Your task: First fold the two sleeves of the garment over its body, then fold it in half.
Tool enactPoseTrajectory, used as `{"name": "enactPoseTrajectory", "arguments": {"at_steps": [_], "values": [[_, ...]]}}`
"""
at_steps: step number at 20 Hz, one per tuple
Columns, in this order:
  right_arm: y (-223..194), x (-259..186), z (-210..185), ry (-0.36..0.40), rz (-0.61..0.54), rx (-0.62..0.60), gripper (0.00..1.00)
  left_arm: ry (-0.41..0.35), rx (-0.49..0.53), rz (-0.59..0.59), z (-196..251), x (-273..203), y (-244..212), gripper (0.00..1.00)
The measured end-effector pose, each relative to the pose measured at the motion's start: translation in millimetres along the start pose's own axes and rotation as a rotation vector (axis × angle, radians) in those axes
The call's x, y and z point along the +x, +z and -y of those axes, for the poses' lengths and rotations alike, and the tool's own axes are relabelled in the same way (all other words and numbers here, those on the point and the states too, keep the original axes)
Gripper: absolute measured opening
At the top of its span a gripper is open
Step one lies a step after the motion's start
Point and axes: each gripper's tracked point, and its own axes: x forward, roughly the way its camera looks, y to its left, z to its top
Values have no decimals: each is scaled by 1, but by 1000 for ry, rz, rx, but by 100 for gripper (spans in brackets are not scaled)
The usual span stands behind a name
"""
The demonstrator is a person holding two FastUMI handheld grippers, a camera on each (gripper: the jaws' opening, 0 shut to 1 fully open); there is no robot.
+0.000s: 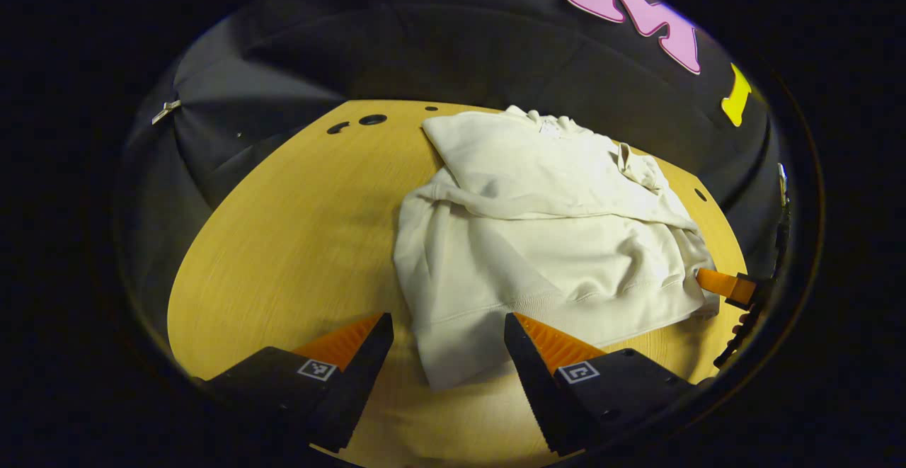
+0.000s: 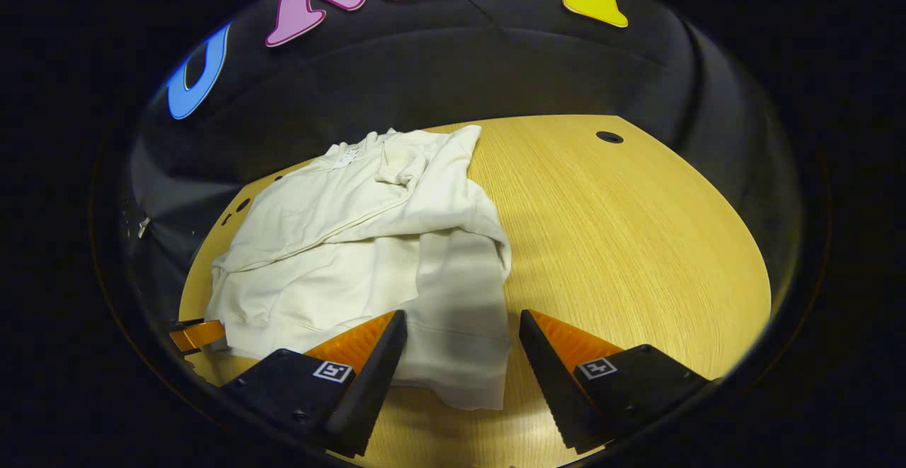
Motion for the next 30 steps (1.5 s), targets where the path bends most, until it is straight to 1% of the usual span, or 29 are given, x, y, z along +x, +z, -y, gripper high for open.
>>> {"name": "enactPoseTrajectory", "arguments": {"at_steps": [1,2,3,4,5,6,7,8,9,10,11,12,13,14,15,16,18,20,23,25,29,30], "values": [[2,0,-1,-3,12,-4,99,15,26,5,-2,0,-1,98],[2,4,-1,-4,8,-13,99,10,44,15,1,0,0,98],[3,4,-2,-7,21,-29,98,8,50,19,4,0,0,92],[0,4,-2,-12,17,-51,99,7,52,26,7,2,1,94],[0,4,-3,-16,30,-72,97,4,53,23,12,4,1,93],[-4,2,-10,12,19,-65,98,2,58,35,16,7,3,88],[-3,4,-15,18,27,-62,84,-9,65,36,23,10,2,86],[-4,5,-22,40,18,-60,72,-27,76,35,29,10,3,82],[-4,4,-24,42,26,-61,59,-39,87,38,33,10,4,71],[-4,6,-25,52,18,-64,46,-52,89,41,38,10,4,51],[-5,5,-32,97,7,-45,45,-59,90,45,40,12,5,52],[-5,2,-31,103,-3,-14,34,-70,89,47,44,12,6,35],[-6,6,-33,122,-20,17,25,-76,78,52,46,13,7,30],[-6,3,-32,138,-25,36,11,-80,68,58,47,12,7,21],[-7,7,-34,152,-34,40,10,-86,61,65,48,13,9,18],[-6,7,-34,161,-30,40,9,-94,51,78,49,13,11,12],[-3,6,-34,162,-14,18,8,-144,7,133,56,12,16,7],[0,3,-34,162,4,-10,8,-170,-10,177,55,9,18,6],[5,2,-34,163,23,-12,7,-177,-25,203,52,4,23,6],[11,1,-38,168,41,-10,8,-189,-35,251,55,-3,37,6],[29,1,-51,196,74,10,7,-213,-41,296,62,-10,57,6],[37,1,-54,200,86,15,8,-208,-49,313,62,-12,63,6]]}}
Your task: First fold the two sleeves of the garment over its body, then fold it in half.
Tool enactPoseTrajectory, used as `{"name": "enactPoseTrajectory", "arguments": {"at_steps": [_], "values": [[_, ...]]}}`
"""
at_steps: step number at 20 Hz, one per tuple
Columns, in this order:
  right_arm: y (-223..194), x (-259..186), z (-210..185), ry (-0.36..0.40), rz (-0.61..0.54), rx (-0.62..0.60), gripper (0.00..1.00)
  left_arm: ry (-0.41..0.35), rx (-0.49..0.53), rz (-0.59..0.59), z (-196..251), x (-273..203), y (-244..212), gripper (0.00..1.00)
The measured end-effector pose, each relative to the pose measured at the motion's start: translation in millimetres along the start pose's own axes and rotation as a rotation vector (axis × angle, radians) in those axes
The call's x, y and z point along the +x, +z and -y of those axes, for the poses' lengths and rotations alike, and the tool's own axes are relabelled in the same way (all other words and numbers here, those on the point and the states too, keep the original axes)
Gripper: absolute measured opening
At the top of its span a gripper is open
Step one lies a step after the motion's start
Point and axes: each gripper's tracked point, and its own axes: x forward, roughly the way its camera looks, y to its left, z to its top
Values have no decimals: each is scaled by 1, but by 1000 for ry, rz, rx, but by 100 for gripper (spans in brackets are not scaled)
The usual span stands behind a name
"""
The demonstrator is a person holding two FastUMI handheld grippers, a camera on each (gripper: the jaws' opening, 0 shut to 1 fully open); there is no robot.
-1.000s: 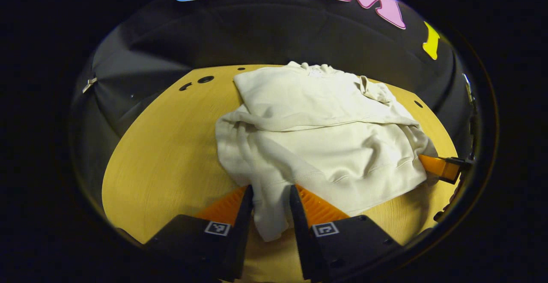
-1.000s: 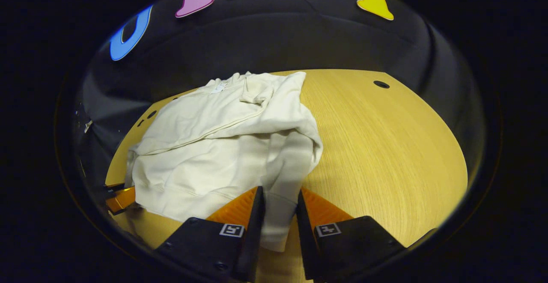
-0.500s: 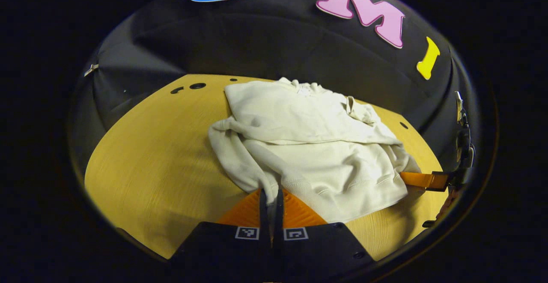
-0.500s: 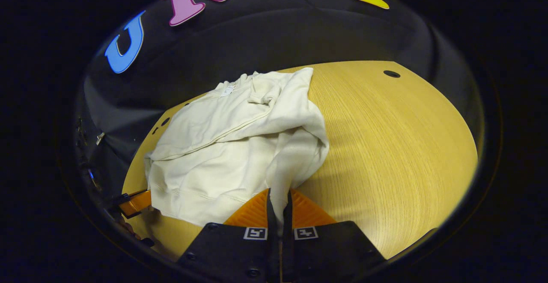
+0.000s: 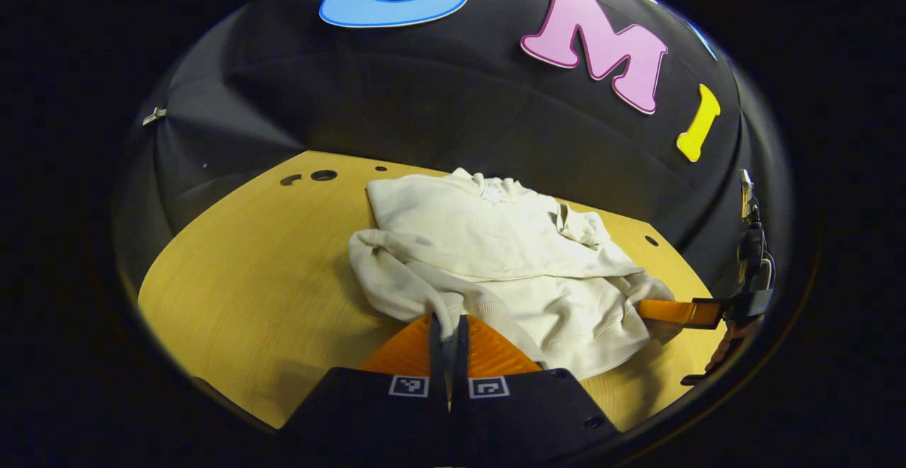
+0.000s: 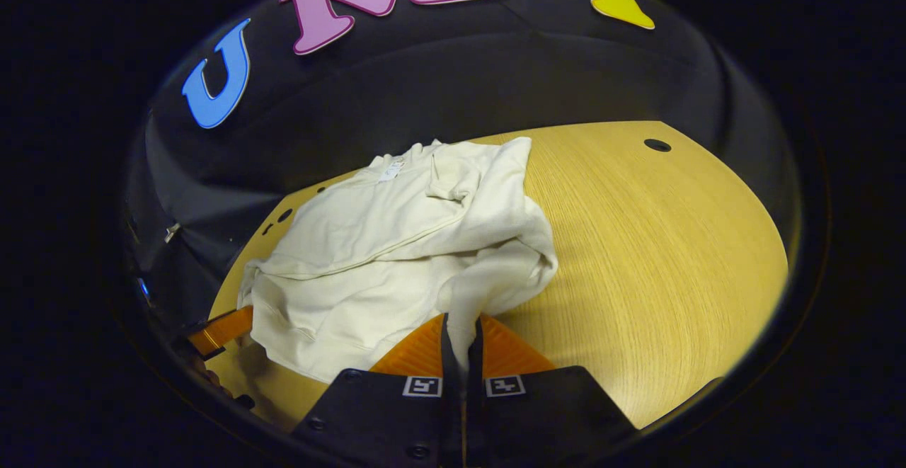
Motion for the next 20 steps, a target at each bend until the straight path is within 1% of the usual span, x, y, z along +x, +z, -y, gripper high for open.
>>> {"name": "enactPoseTrajectory", "arguments": {"at_steps": [2,6,7,8,11,16,20], "values": [[17,3,-4,-4,41,-5,7,19,-15,67,-4,-1,24,6],[55,18,-16,14,118,31,7,-3,-56,153,1,16,65,6],[64,24,-19,18,133,36,7,-4,-56,163,0,23,72,1],[74,30,-20,21,155,38,7,-5,-49,179,-1,30,80,6],[103,49,-26,24,205,35,7,-13,-39,239,-1,51,107,6],[145,85,-23,22,285,64,7,-18,-29,321,-5,92,142,6],[169,109,-22,26,332,75,7,-14,18,346,-8,129,162,6]]}}
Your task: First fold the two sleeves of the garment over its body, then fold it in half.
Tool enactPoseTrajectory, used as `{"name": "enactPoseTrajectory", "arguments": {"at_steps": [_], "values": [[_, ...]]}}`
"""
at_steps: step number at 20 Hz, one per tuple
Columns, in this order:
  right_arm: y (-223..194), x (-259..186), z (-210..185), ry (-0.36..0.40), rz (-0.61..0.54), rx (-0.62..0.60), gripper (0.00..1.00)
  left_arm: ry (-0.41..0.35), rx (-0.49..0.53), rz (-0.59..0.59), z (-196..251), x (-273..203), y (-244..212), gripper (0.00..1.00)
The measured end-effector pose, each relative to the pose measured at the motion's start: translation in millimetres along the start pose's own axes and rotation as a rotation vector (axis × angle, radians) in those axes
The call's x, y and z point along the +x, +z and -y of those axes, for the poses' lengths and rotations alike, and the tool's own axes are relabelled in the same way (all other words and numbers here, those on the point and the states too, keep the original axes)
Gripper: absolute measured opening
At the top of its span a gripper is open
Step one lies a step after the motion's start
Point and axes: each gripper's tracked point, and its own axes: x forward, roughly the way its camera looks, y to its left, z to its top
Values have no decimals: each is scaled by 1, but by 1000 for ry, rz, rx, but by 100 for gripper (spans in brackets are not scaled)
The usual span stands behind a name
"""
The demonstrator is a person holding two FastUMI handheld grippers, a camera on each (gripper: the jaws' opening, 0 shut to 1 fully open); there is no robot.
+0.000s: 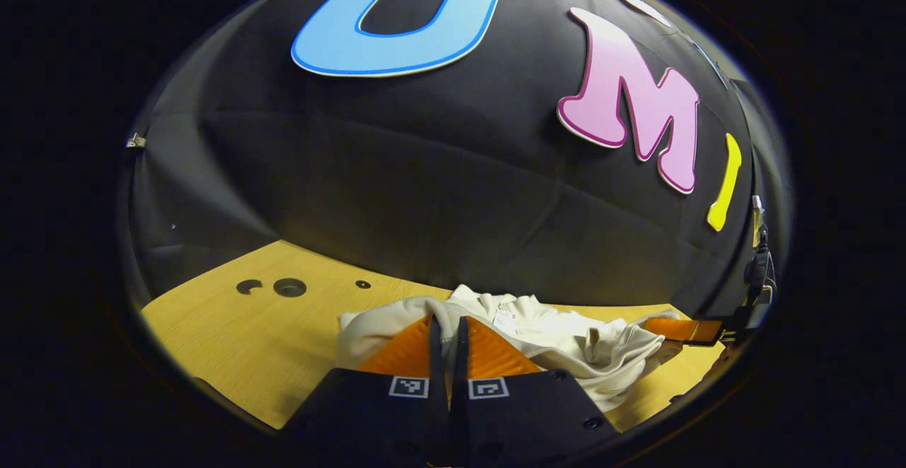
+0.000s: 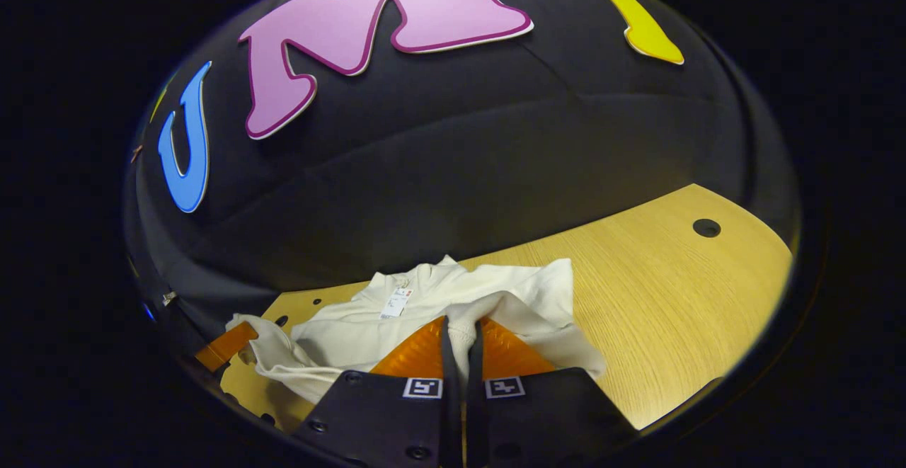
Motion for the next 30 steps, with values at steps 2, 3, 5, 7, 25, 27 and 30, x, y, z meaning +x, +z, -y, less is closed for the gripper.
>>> {"name": "enactPoseTrajectory", "arguments": {"at_steps": [2,3,5,7,25,27,30], "values": [[5,15,8,-24,14,-10,7,7,32,-3,-5,20,-2,6],[7,24,12,-39,14,-11,7,13,35,-11,-6,28,-5,6],[9,37,19,-70,15,-6,7,38,22,-32,-12,44,-11,6],[9,50,26,-106,8,-11,7,75,15,-50,-20,57,-16,6],[42,33,-10,-41,123,-134,98,98,125,-11,-10,47,37,99],[53,14,-21,-37,146,-152,98,117,135,-15,-11,29,50,99],[73,-17,-30,-38,177,-160,98,114,112,6,-4,-6,76,98]]}}
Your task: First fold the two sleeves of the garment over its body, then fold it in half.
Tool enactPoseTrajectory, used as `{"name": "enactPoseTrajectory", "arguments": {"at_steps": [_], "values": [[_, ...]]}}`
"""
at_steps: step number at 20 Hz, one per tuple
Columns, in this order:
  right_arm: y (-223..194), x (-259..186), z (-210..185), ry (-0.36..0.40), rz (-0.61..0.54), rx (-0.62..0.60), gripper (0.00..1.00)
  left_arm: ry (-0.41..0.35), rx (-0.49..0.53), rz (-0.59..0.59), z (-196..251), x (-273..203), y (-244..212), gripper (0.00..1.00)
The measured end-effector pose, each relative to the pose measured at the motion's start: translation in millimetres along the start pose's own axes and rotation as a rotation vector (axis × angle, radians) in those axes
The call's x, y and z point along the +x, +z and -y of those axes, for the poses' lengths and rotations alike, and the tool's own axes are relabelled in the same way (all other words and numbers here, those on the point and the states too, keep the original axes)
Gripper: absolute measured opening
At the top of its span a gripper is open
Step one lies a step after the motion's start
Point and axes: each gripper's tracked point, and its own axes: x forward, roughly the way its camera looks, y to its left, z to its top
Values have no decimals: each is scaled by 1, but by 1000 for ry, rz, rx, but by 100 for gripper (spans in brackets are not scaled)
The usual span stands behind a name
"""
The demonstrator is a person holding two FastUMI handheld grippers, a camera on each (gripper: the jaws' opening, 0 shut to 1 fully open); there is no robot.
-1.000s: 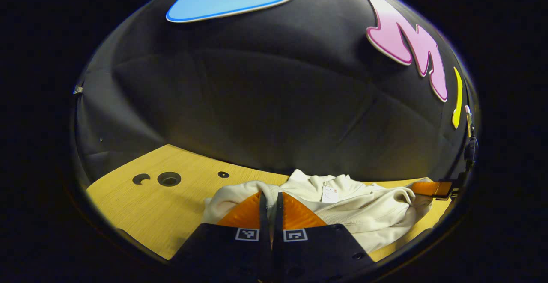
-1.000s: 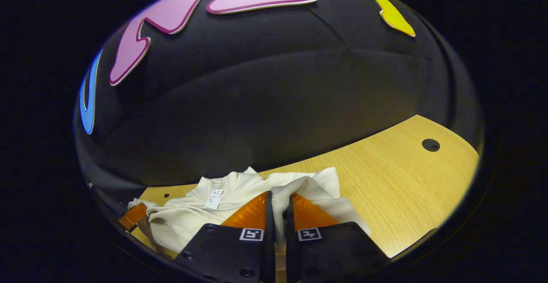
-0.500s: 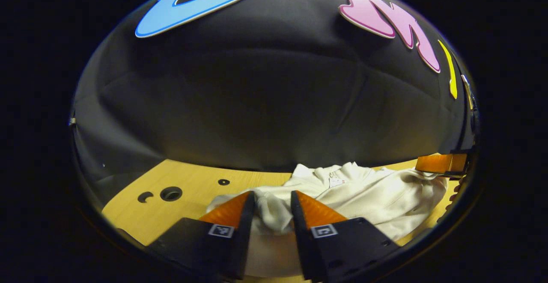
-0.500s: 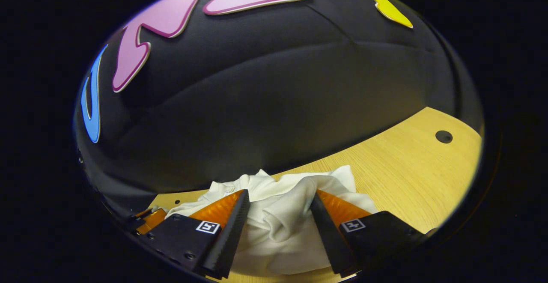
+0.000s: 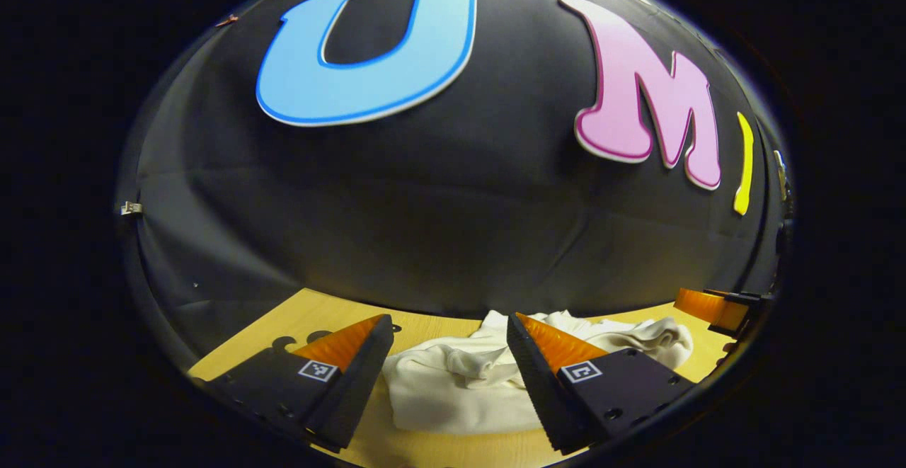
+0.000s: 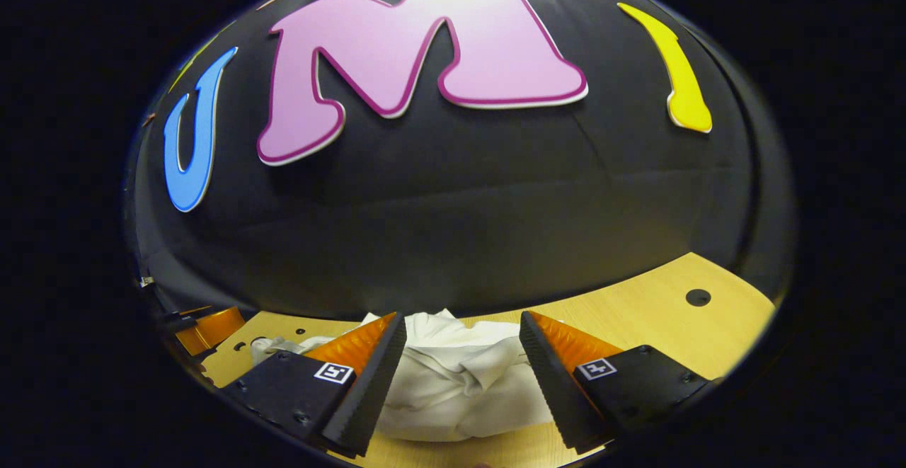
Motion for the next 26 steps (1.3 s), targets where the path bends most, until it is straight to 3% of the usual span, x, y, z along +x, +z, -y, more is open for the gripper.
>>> {"name": "enactPoseTrajectory", "arguments": {"at_steps": [7,13,21,26], "values": [[55,-81,14,-59,70,-34,98,10,14,31,-14,-100,55,97],[96,-169,31,-106,104,-51,98,-38,20,20,-5,-193,82,97],[90,-301,20,-114,70,-54,98,-98,1,18,21,-318,91,97],[71,-369,10,-91,25,-87,98,-101,-127,7,31,-388,78,97]]}}
